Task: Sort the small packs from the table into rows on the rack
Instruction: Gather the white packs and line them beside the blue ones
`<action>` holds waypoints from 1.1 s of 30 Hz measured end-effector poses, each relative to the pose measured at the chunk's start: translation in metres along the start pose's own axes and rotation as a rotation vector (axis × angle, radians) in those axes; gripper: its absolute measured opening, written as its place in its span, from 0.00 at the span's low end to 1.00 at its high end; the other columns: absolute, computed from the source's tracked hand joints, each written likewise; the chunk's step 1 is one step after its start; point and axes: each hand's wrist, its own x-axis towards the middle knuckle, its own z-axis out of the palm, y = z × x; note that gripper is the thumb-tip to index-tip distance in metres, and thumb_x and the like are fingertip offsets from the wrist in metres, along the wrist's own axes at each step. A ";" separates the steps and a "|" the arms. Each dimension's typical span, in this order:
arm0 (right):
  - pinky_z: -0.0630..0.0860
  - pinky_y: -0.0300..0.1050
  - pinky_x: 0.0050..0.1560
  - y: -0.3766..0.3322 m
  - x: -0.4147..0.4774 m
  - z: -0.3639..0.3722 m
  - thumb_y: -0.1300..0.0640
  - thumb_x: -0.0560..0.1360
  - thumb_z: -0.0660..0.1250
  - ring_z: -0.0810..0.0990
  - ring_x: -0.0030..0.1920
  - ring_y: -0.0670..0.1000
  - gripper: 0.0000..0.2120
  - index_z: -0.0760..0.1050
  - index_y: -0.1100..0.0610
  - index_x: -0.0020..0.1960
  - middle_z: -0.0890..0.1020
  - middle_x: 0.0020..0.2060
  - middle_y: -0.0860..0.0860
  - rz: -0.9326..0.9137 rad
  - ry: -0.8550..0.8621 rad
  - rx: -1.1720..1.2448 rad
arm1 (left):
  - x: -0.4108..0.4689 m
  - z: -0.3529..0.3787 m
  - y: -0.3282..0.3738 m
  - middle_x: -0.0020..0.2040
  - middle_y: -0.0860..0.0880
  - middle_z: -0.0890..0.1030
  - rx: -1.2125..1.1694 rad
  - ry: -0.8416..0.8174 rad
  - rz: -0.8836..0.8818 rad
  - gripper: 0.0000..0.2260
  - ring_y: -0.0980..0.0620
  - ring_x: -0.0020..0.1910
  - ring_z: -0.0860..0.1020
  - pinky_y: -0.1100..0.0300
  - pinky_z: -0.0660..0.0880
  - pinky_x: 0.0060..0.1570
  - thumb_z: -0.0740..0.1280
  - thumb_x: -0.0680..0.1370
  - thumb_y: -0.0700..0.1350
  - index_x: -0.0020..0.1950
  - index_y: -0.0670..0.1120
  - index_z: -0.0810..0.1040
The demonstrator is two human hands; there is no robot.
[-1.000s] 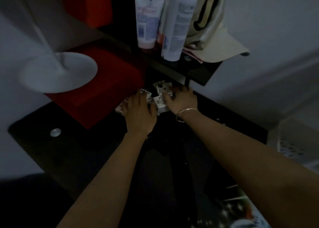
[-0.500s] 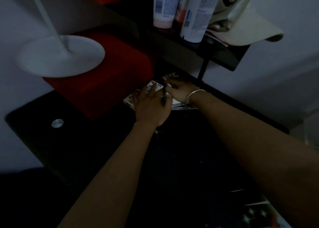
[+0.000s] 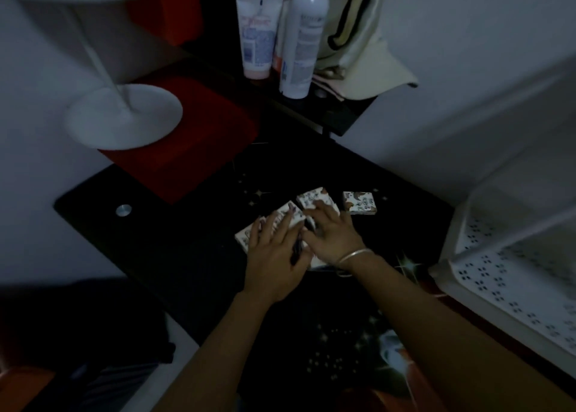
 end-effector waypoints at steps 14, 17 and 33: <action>0.45 0.56 0.75 0.056 -0.006 -0.052 0.42 0.80 0.42 0.48 0.77 0.56 0.25 0.57 0.47 0.75 0.53 0.77 0.47 0.249 -0.060 -0.083 | -0.020 -0.021 0.010 0.75 0.50 0.65 -0.120 0.021 -0.127 0.22 0.51 0.75 0.59 0.50 0.45 0.76 0.53 0.78 0.49 0.71 0.51 0.71; 0.64 0.52 0.67 0.064 -0.043 -0.049 0.50 0.78 0.50 0.66 0.68 0.60 0.22 0.69 0.53 0.68 0.69 0.70 0.53 0.270 0.108 -0.231 | -0.022 -0.022 0.004 0.73 0.46 0.68 -0.101 -0.046 -0.164 0.23 0.45 0.72 0.65 0.45 0.54 0.74 0.58 0.75 0.44 0.71 0.49 0.71; 0.71 0.51 0.61 0.093 -0.088 -0.029 0.54 0.75 0.65 0.76 0.57 0.57 0.18 0.70 0.59 0.62 0.73 0.60 0.57 0.512 0.027 -0.248 | -0.029 -0.046 -0.005 0.65 0.42 0.73 -0.173 -0.107 -0.409 0.19 0.43 0.63 0.70 0.51 0.72 0.57 0.61 0.78 0.37 0.69 0.43 0.70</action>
